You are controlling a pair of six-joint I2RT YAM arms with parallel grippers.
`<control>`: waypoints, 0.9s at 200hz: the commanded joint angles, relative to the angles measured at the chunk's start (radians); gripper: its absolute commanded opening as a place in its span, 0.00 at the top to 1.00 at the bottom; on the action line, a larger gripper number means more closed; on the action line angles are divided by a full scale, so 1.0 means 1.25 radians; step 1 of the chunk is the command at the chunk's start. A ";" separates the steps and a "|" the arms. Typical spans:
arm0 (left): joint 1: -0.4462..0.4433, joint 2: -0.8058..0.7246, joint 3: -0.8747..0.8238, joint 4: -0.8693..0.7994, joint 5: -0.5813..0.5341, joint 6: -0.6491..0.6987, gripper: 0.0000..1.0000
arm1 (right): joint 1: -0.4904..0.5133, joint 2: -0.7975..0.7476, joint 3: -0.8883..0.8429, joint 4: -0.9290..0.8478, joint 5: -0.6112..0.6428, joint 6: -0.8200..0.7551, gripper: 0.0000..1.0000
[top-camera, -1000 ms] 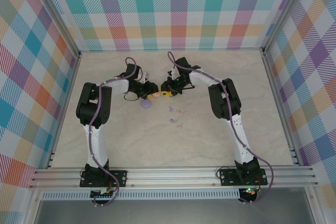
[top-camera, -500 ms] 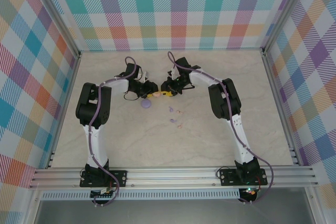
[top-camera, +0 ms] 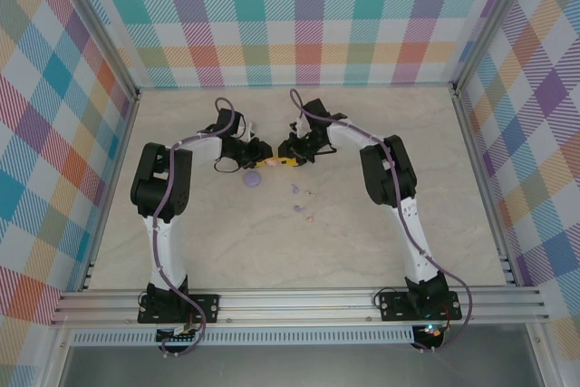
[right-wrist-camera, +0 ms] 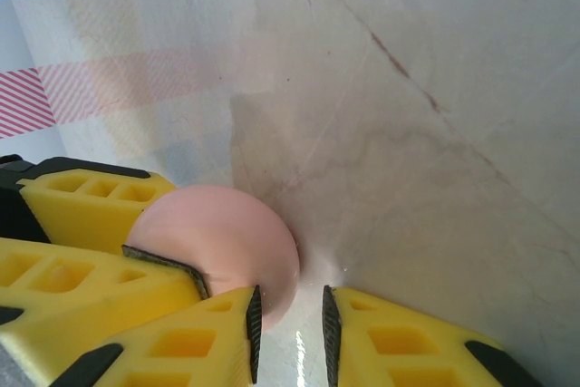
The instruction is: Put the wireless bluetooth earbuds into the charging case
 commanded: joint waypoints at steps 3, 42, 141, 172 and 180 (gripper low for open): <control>-0.004 -0.030 0.000 0.005 0.004 0.000 0.78 | -0.004 -0.053 -0.056 0.011 0.024 0.003 0.70; -0.003 -0.073 -0.020 0.031 0.008 0.004 0.78 | -0.049 -0.183 -0.207 0.124 -0.002 0.002 0.64; -0.042 -0.252 -0.052 0.148 0.193 0.057 0.76 | -0.178 -0.605 -0.573 0.407 -0.094 -0.133 0.41; -0.078 -0.302 -0.043 0.137 0.250 0.108 0.77 | -0.184 -0.666 -0.565 0.347 -0.177 -0.204 0.35; -0.088 -0.317 -0.044 0.136 0.261 0.121 0.76 | -0.184 -0.676 -0.563 0.341 -0.218 -0.217 0.35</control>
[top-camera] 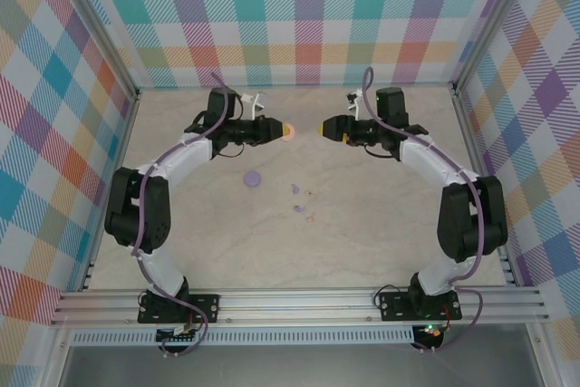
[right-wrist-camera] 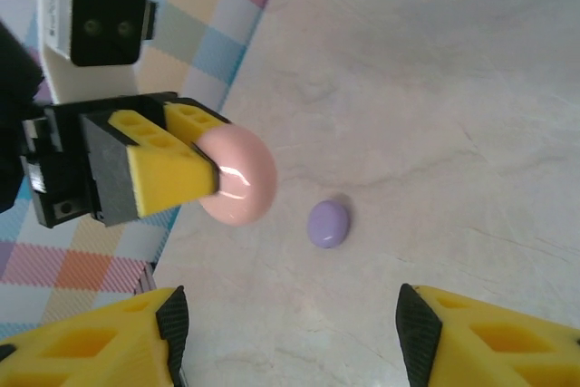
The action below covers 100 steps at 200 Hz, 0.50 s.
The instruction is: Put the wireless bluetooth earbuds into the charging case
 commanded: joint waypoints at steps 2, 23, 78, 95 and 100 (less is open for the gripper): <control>-0.033 -0.062 -0.005 0.008 0.084 0.068 0.76 | 0.001 -0.030 0.008 -0.004 -0.131 -0.086 0.35; -0.055 -0.098 -0.009 0.011 0.112 0.097 0.76 | 0.001 -0.074 -0.017 0.015 -0.196 -0.116 0.34; -0.091 -0.151 -0.004 0.030 0.149 0.111 0.77 | 0.002 -0.137 -0.022 -0.006 -0.301 -0.167 0.37; -0.099 -0.159 0.000 0.038 0.145 0.112 0.77 | 0.007 -0.140 -0.015 -0.005 -0.329 -0.164 0.38; -0.101 -0.160 0.001 0.039 0.145 0.110 0.77 | 0.009 -0.139 -0.011 -0.012 -0.330 -0.168 0.38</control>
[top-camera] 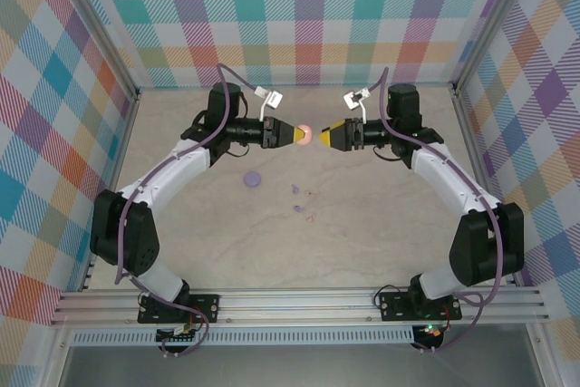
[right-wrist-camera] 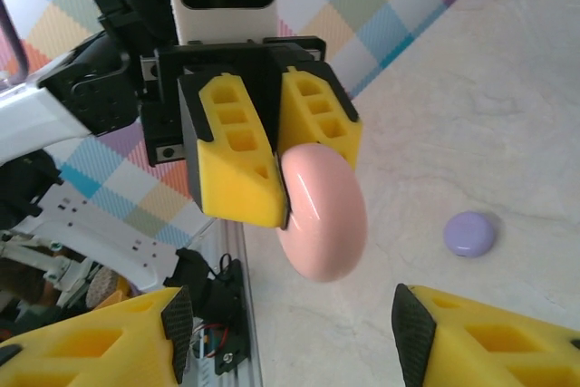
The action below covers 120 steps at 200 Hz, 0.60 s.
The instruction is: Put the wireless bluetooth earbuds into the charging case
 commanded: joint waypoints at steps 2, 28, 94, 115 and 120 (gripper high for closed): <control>-0.022 -0.032 0.002 0.034 0.025 0.018 0.77 | 0.009 -0.008 0.016 -0.011 -0.077 -0.040 0.38; -0.036 -0.036 0.011 0.033 0.029 0.023 0.77 | 0.013 0.005 0.033 -0.034 -0.070 -0.045 0.39; -0.048 -0.057 0.011 0.036 0.027 0.033 0.77 | 0.034 0.037 0.072 -0.070 -0.098 -0.058 0.48; -0.053 -0.062 0.010 0.036 0.025 0.036 0.77 | 0.041 0.046 0.082 -0.077 -0.103 -0.059 0.51; -0.053 -0.062 0.011 0.036 0.025 0.038 0.77 | 0.044 0.047 0.082 -0.076 -0.104 -0.058 0.52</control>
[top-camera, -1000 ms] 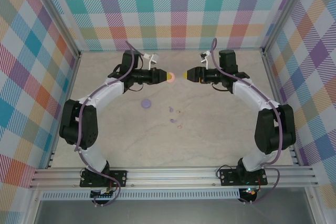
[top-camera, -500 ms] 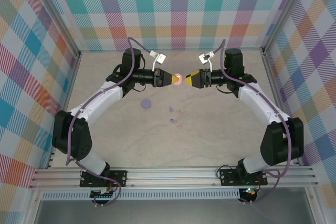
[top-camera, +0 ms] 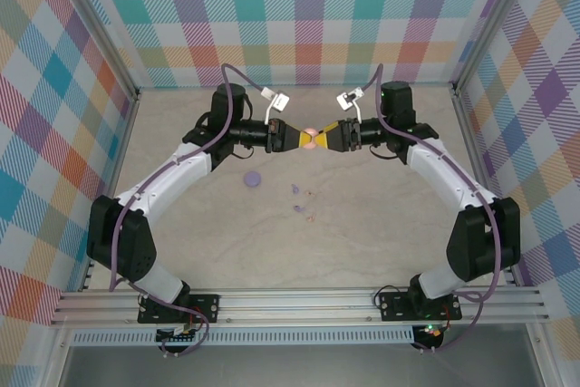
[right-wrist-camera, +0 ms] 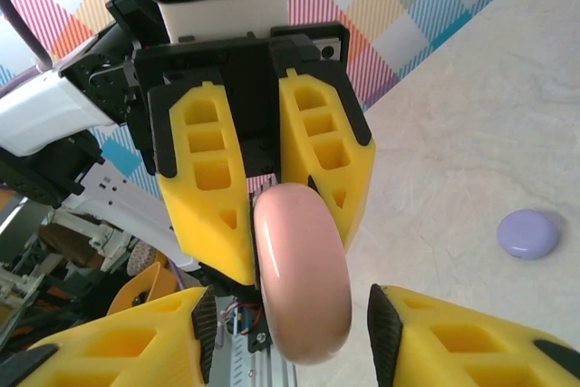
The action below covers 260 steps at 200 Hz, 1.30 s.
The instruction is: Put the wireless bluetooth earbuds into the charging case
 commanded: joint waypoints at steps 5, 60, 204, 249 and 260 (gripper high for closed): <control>-0.015 -0.033 0.011 0.024 0.019 0.026 0.77 | 0.014 0.016 0.035 -0.020 -0.041 -0.029 0.53; -0.016 -0.035 0.007 0.018 0.010 0.032 0.77 | 0.026 0.013 0.040 -0.005 -0.046 -0.021 0.67; -0.017 -0.059 0.002 -0.052 0.048 0.082 0.56 | 0.022 -0.017 0.033 -0.004 -0.013 -0.026 0.85; -0.016 -0.044 0.009 -0.069 0.048 0.086 0.56 | 0.022 -0.018 0.040 -0.018 -0.026 -0.038 0.85; -0.016 -0.039 0.014 -0.076 0.043 0.087 0.57 | 0.022 -0.018 0.043 -0.023 -0.030 -0.042 0.85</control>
